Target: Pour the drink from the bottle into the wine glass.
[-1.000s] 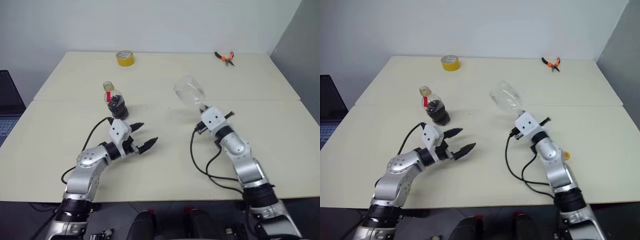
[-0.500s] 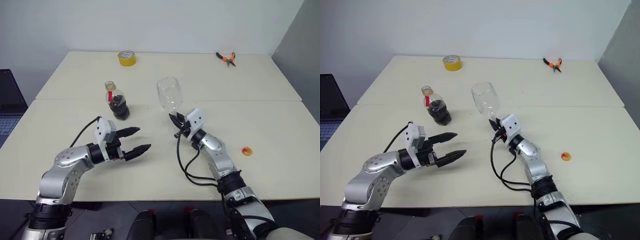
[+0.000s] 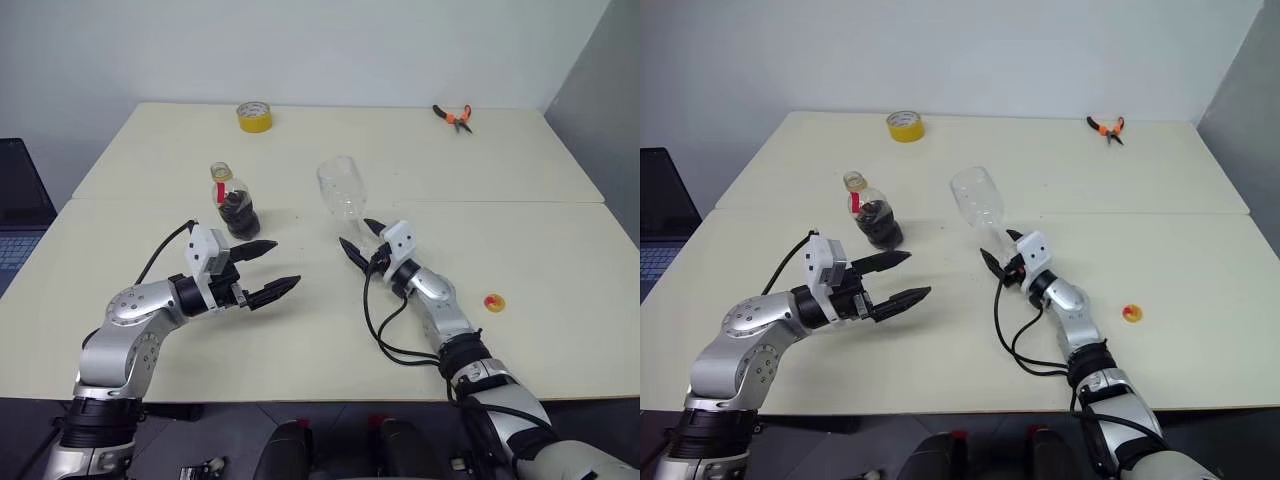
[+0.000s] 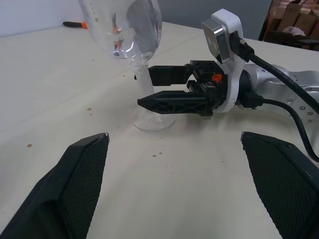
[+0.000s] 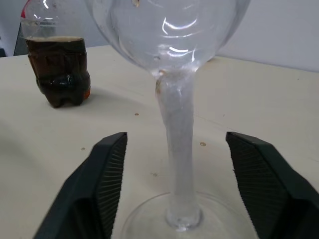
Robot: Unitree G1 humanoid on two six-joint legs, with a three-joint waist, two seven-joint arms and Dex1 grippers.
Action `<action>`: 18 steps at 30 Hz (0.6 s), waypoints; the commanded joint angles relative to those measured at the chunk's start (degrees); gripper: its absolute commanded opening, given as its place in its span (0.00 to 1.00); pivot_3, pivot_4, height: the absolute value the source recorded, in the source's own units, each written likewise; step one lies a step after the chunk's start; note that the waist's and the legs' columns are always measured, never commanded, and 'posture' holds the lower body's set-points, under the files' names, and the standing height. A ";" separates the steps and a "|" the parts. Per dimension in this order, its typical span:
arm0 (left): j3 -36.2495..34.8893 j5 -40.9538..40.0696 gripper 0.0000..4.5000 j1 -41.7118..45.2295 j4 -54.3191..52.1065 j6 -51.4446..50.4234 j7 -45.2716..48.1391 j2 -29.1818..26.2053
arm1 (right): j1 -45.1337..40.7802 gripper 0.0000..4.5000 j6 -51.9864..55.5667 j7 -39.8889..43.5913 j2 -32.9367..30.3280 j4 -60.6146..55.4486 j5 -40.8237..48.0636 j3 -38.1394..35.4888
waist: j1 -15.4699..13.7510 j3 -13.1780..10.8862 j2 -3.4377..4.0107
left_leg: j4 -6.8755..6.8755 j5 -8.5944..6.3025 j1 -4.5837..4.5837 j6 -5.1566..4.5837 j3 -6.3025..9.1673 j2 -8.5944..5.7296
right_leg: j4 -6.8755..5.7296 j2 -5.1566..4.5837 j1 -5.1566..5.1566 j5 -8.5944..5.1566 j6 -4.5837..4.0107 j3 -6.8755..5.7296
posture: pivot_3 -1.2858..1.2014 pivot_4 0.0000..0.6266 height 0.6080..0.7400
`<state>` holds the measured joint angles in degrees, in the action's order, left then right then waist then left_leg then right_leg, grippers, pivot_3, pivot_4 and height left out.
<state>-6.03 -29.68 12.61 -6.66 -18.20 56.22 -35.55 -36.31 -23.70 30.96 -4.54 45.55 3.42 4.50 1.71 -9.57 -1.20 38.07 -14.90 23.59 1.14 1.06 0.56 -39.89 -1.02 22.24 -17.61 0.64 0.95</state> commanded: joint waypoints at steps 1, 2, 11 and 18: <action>0.50 0.79 1.00 1.59 -0.51 1.39 0.11 0.49 | 0.83 0.99 -0.75 -0.39 -1.28 -3.03 -1.37 0.42 | 0.03 0.00 0.00 | 0.00 0.00 0.00 -0.01 -0.02 0.00 | -0.01 0.00 0.00 0.00 0.00 0.02 | 0.52 0.24 1.00; 0.65 0.92 1.00 1.78 -0.56 1.35 0.02 0.62 | 1.14 0.99 -0.49 -0.64 -1.66 -3.32 -1.81 0.52 | 0.03 0.00 0.00 | 0.00 0.00 0.00 -0.01 -0.01 0.00 | -0.02 0.00 0.00 0.00 0.00 0.01 | 0.52 0.24 1.00; 0.73 1.48 1.00 2.59 -1.93 0.62 -1.14 0.79 | 2.43 0.99 1.71 -4.71 -4.89 -5.44 -4.81 0.03 | 0.10 0.00 0.00 | -0.01 0.00 -0.01 0.00 -0.01 0.01 | -0.03 0.00 0.01 0.00 -0.01 0.00 | 0.52 0.24 1.00; 0.72 1.64 1.00 3.19 -1.46 1.17 -0.33 0.56 | 7.36 0.99 8.16 -1.85 -6.23 -19.19 -2.05 0.49 | 0.05 0.00 0.00 | -0.01 -0.01 -0.01 -0.01 0.00 0.01 | -0.03 0.00 0.00 -0.01 -0.01 0.00 | 0.52 0.24 1.00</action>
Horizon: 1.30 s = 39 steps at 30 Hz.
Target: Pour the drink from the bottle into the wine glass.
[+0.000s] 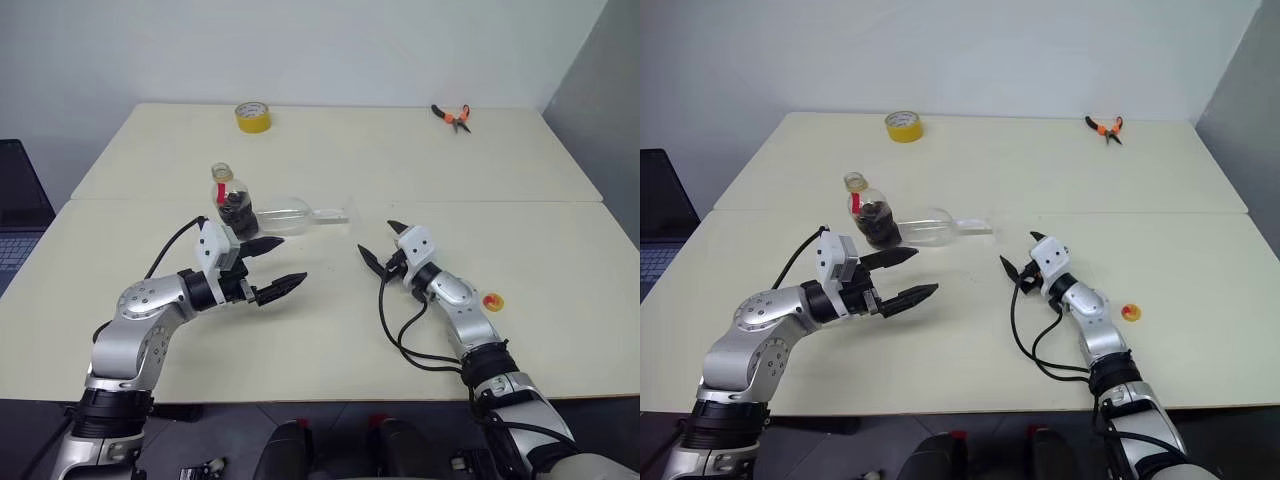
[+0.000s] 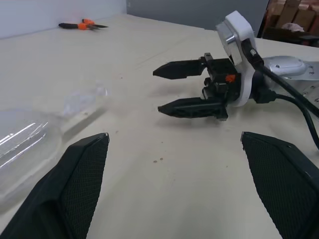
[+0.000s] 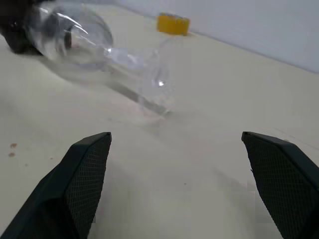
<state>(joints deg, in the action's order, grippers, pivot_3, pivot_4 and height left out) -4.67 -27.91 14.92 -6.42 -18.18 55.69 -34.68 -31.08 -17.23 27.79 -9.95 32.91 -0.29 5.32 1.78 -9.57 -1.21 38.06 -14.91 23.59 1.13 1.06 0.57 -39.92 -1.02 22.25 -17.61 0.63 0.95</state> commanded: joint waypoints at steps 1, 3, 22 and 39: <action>-0.63 -0.13 1.00 0.85 -1.71 1.23 0.14 -0.18 | 3.04 0.99 2.56 1.41 -0.98 -8.21 1.87 -0.35 | -0.06 0.00 -0.01 | 0.00 0.00 0.00 -0.01 0.01 0.00 | 0.00 0.00 -0.01 0.00 0.00 -0.01 | 0.52 0.24 1.00; -0.44 -0.18 1.00 0.69 -1.73 1.40 0.26 0.12 | 5.48 0.99 4.32 1.56 -2.17 -12.52 1.54 -0.19 | -0.10 0.00 -0.01 | 0.00 -0.01 0.01 -0.01 0.01 -0.01 | 0.02 -0.01 -0.02 0.00 0.00 0.00 | 0.52 0.24 1.00; -0.97 4.01 1.00 2.83 2.53 5.57 -4.60 2.71 | 15.05 0.99 22.09 -4.32 -5.30 -40.87 -4.65 2.21 | -0.15 0.01 -0.01 | -0.01 -0.01 0.01 -0.02 0.04 -0.02 | 0.01 0.01 -0.01 -0.02 -0.01 -0.02 | 0.52 0.24 1.00; -0.35 5.51 1.00 2.78 3.80 7.43 -5.65 2.80 | 22.77 0.99 29.25 7.47 -15.02 -56.29 7.17 -0.58 | -0.27 0.01 -0.03 | 0.00 -0.02 0.01 -0.03 0.08 -0.02 | 0.05 0.02 -0.05 -0.03 0.00 -0.04 | 0.52 0.24 1.00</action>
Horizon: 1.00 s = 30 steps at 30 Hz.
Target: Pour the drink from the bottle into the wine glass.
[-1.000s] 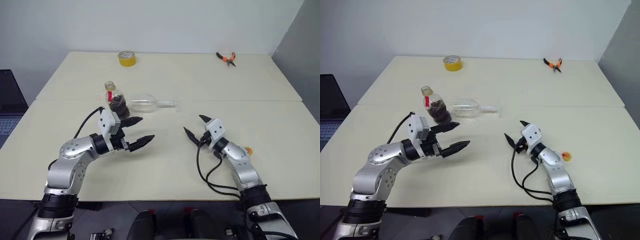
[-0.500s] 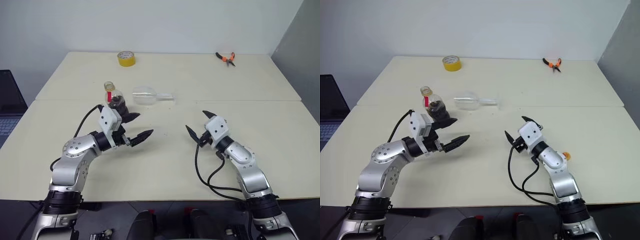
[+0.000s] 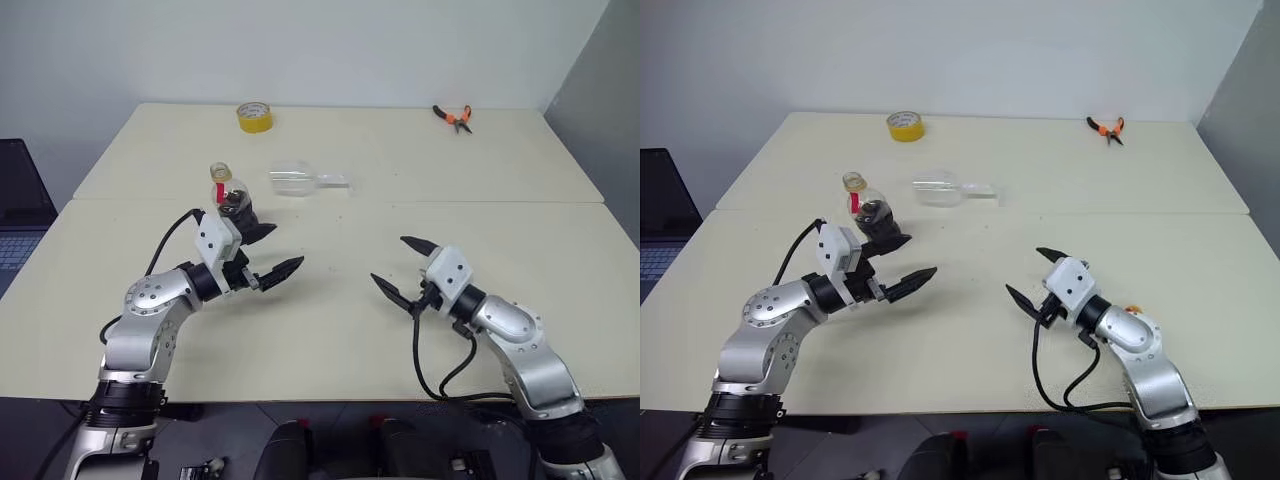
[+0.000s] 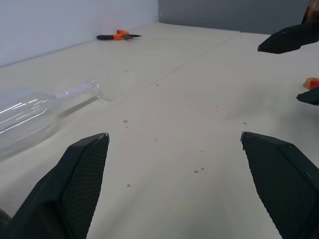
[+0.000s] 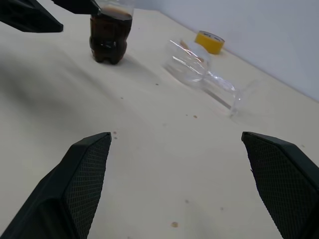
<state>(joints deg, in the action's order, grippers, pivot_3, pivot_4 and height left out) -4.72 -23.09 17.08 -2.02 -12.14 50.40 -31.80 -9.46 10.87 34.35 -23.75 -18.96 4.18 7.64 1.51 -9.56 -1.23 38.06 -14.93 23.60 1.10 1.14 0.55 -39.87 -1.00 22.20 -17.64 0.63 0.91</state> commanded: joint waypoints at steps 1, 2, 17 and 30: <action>-0.25 0.97 1.00 0.61 -0.50 1.50 -0.43 -0.11 | 2.01 0.99 2.54 1.49 -1.83 -6.14 4.40 -3.74 | -0.01 0.00 0.00 | 0.00 0.00 0.00 0.00 0.00 -0.01 | 0.00 0.00 0.00 0.00 0.00 0.00 | 0.52 0.24 1.00; -0.23 1.19 1.00 0.66 -0.36 1.58 -0.47 -0.10 | 2.57 0.99 3.61 1.90 -2.27 -7.34 5.65 -4.32 | -0.03 0.00 0.00 | 0.00 0.00 0.00 0.00 0.01 0.00 | 0.00 0.00 -0.01 0.00 0.00 -0.01 | 0.52 0.24 1.00; -0.02 2.71 1.00 2.34 4.09 4.51 0.17 0.85 | 7.52 0.99 12.86 4.61 -9.54 -18.33 11.70 -5.47 | -0.05 0.01 -0.02 | 0.01 0.00 0.00 0.00 0.04 -0.01 | 0.01 0.01 -0.03 -0.01 0.00 -0.03 | 0.52 0.24 1.00; 0.59 4.06 1.00 4.10 7.41 7.19 0.62 2.18 | 7.01 0.99 14.13 3.74 -10.75 -19.07 12.02 -6.60 | -0.05 0.01 -0.03 | 0.03 0.00 0.00 0.00 0.04 -0.02 | 0.01 0.01 -0.04 -0.01 0.00 -0.03 | 0.52 0.24 1.00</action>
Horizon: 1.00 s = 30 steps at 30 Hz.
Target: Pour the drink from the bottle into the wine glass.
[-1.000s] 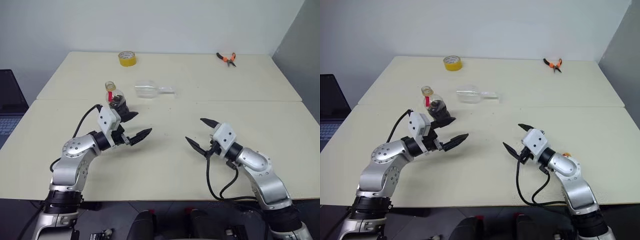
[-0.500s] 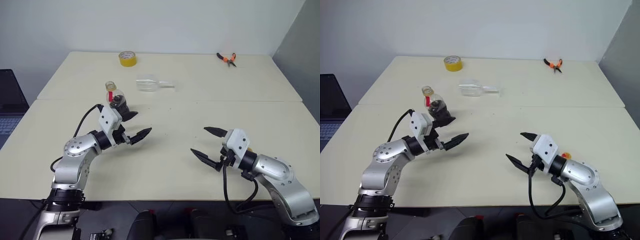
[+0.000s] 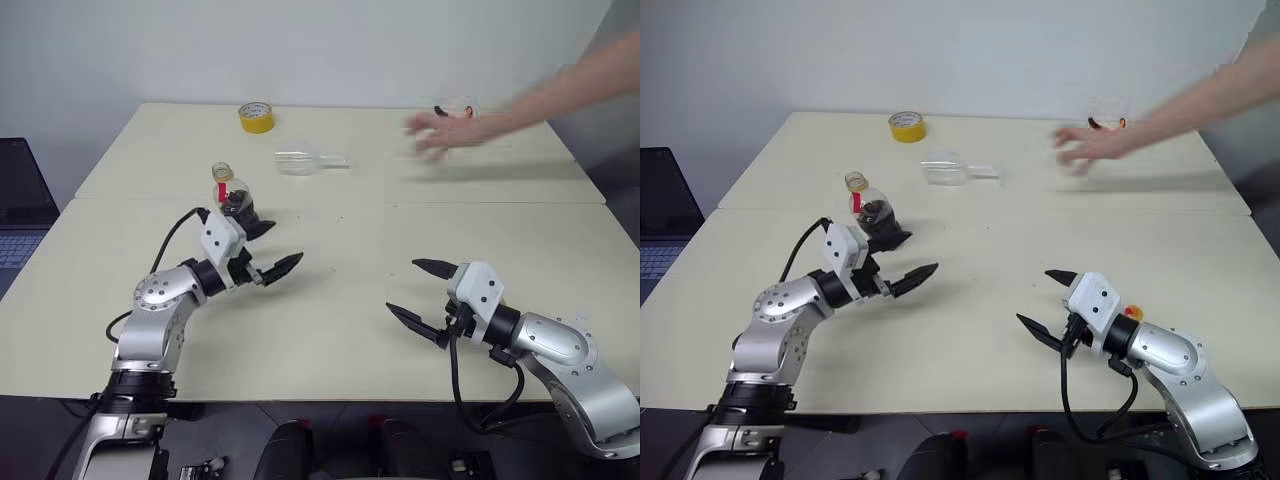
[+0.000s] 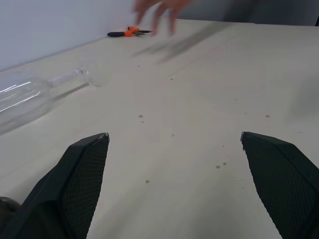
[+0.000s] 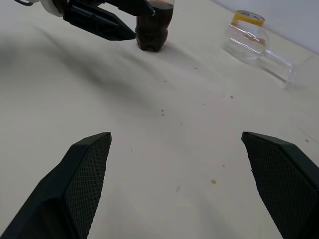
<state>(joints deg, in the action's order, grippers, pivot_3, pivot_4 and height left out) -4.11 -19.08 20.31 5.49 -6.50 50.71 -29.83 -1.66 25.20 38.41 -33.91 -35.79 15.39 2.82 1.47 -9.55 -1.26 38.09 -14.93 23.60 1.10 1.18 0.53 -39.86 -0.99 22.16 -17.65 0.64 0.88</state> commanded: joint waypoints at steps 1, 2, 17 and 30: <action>0.01 0.09 1.00 0.93 0.07 1.68 0.39 0.24 | -0.87 0.99 -0.22 -0.30 -0.66 -2.20 0.77 -1.81 | 0.00 0.00 0.00 | 0.00 0.00 0.00 0.00 0.00 0.00 | 0.00 0.00 0.00 0.00 0.00 0.00 | 0.52 0.24 1.00; 0.05 0.12 1.00 1.01 0.24 1.83 0.43 0.27 | -0.91 0.99 -0.21 -0.28 -0.73 -2.16 0.78 -1.88 | 0.00 0.00 0.00 | 0.00 0.00 0.00 0.00 0.00 0.00 | 0.00 0.00 0.00 0.00 0.00 0.00 | 0.52 0.24 1.00; 0.85 0.20 1.00 1.86 0.52 1.99 0.73 0.17 | -0.02 0.99 -0.97 0.07 -2.51 -1.97 -0.12 -2.91 | -0.01 0.00 0.00 | 0.00 0.00 0.00 0.00 0.00 0.00 | 0.00 0.00 0.00 0.00 0.00 0.00 | 0.52 0.24 1.00; -0.50 -1.19 1.00 1.29 -0.17 0.90 2.17 -1.10 | -3.88 0.99 -1.41 -5.22 -2.77 -2.61 -7.35 -1.11 | 0.01 0.00 0.00 | 0.01 0.00 0.00 0.01 0.00 0.00 | -0.01 0.00 0.00 0.00 0.00 0.00 | 0.52 0.24 1.00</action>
<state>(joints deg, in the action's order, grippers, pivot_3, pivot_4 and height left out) -2.88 -19.18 21.71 7.20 -5.81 52.21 -29.81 -3.84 24.49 34.67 -36.66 -35.78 10.00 1.50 1.47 -9.54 -1.26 38.10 -14.93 23.60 1.11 1.18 0.52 -39.87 -0.99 22.16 -17.65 0.64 0.88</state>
